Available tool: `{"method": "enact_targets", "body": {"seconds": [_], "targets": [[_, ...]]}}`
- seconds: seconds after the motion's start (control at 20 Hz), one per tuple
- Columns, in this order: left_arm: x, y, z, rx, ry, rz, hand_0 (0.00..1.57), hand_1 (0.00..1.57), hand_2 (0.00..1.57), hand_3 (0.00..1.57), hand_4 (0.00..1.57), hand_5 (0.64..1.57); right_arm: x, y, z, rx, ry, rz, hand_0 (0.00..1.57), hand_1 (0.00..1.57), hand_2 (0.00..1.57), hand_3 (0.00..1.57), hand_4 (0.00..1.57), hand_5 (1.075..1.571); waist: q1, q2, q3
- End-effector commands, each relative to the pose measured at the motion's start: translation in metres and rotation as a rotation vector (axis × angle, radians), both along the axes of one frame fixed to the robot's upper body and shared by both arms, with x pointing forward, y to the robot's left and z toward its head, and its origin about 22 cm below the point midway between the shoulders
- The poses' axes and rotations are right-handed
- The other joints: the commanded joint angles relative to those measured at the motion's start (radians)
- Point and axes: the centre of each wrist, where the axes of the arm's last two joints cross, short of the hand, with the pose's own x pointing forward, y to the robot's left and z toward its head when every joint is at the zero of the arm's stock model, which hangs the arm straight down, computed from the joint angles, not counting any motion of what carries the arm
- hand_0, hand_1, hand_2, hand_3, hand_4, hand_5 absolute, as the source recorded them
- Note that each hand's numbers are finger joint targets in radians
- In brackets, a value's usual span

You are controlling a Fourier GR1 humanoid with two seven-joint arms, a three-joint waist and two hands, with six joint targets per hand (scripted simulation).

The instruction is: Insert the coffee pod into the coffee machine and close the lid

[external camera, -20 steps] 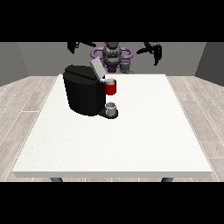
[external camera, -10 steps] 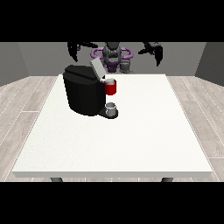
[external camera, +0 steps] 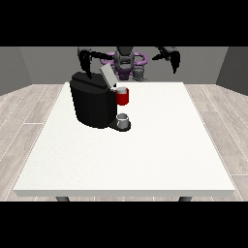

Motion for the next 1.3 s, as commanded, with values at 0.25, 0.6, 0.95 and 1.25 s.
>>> {"method": "enact_targets", "body": {"seconds": [0.25,0.6,0.95,1.25], "targets": [[-0.011,0.019,0.019,0.01,-0.097,0.039,0.0,0.0,0.0,0.0,0.36,1.571,0.015,0.048,0.006,-0.041,-0.079,0.09,0.0,0.0,0.0,0.0,0.0,1.571,-0.032,0.099,-0.0001],[-0.017,0.039,0.027,0.031,-0.086,0.11,0.0,0.0,0.0,0.0,0.33,1.571,0.026,0.061,0.027,-0.055,-0.069,0.154,0.0,0.0,0.0,0.0,0.17,1.571,-0.056,0.095,-0.0001],[-0.018,0.036,0.03,0.04,-0.06,0.085,0.0,0.0,0.0,0.0,0.35,1.571,0.039,0.07,0.056,-0.125,-0.137,0.201,0.0,0.0,0.0,0.0,0.16,1.571,-0.02,0.128,-0.0002],[-0.005,0.029,0.041,0.047,-0.1,0.058,0.0,0.0,0.0,0.0,0.38,1.571,0.046,0.092,0.09,-0.179,-0.223,0.221,0.0,0.0,0.0,0.0,0.0,1.571,-0.006,0.178,-0.0003]]}}
